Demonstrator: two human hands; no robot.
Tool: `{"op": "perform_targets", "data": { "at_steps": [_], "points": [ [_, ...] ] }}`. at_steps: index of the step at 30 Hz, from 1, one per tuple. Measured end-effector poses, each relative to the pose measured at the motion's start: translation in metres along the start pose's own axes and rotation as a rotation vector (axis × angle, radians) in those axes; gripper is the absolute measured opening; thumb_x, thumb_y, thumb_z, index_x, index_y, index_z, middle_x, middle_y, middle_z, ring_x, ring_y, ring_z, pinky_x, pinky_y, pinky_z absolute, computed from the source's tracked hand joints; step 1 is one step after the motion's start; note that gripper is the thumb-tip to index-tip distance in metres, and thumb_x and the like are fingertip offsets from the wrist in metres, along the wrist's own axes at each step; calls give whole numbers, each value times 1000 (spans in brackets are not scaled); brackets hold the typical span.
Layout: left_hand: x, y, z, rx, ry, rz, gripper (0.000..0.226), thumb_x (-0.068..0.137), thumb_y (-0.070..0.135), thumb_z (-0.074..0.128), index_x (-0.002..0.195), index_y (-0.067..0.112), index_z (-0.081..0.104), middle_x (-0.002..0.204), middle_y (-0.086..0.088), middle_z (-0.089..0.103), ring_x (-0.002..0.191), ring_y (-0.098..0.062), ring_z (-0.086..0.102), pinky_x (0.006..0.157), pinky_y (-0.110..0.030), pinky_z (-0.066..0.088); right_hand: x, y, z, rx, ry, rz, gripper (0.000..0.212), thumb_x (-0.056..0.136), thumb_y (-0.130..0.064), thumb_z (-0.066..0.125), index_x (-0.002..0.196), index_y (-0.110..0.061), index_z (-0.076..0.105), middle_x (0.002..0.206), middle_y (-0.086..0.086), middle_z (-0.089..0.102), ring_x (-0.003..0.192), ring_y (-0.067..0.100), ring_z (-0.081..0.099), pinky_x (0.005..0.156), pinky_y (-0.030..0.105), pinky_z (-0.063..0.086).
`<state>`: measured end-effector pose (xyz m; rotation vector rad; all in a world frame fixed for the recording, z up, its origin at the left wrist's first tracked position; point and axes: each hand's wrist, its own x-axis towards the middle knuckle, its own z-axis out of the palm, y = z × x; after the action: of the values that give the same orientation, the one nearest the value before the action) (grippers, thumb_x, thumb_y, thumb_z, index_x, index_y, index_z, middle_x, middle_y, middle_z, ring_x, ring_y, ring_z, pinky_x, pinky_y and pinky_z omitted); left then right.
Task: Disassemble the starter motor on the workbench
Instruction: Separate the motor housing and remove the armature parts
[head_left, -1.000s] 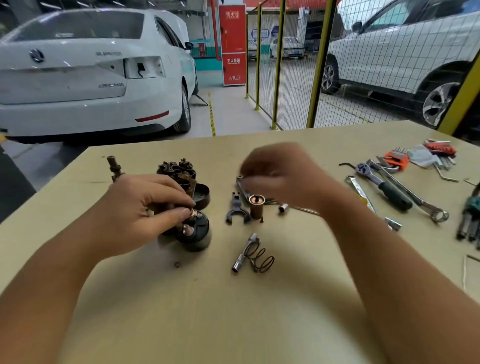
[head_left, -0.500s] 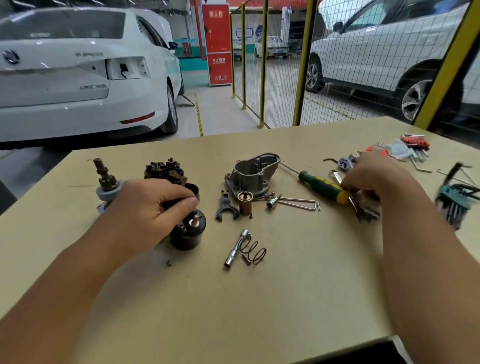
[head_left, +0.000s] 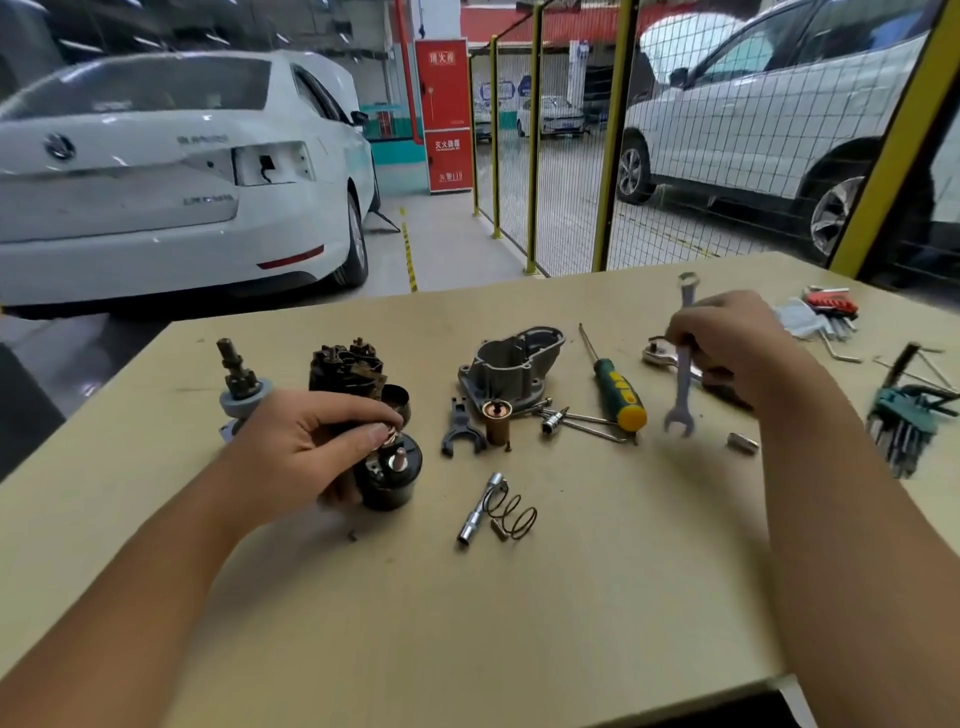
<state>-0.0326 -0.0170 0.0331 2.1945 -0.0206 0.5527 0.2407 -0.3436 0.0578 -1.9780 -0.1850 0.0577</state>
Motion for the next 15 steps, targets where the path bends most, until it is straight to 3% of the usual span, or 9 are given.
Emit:
{"op": "perform_targets", "data": {
  "at_steps": [3,5,6,8,11,15],
  "points": [
    [-1,-2,3,-12,49,23,19,82,28,72,99,26,82,91,7,80,78,-24,77,67,-26,61,-22,-20,6,340,-259,-157,27,94,-28,64,77,-13,76,69,5,65,63,18,59,58,32,52],
    [-3,-3,7,-64,87,19,18,81,25,74,96,28,84,92,5,80,82,-19,77,71,-18,58,-42,-34,22,501,-536,-178,42,101,-38,52,73,-13,70,68,10,57,64,24,57,65,40,56],
    [-4,-3,9,-110,104,3,17,81,25,75,95,30,84,92,4,80,80,-20,76,69,-18,58,-52,-39,33,533,-669,-175,44,102,-42,48,76,-10,65,66,11,50,59,26,52,61,42,55],
    [-7,-1,13,-151,138,-7,19,81,24,76,95,34,83,93,2,80,79,-19,76,65,-19,59,-70,-47,57,453,-829,-187,50,100,-50,45,88,-6,63,63,9,35,48,21,34,45,31,41],
    [-9,0,15,-174,161,-24,17,82,22,80,93,34,82,93,0,80,73,-20,74,58,-26,60,-95,-49,93,206,-848,-243,42,104,-48,41,101,-14,64,60,8,40,44,15,24,42,21,20],
    [-8,-1,12,-200,154,-60,13,85,15,80,92,26,81,94,-7,79,59,-34,69,47,-35,57,-119,-51,127,144,-775,-438,19,105,-29,48,92,-17,55,60,3,60,39,8,41,37,19,31]
  ]
}}
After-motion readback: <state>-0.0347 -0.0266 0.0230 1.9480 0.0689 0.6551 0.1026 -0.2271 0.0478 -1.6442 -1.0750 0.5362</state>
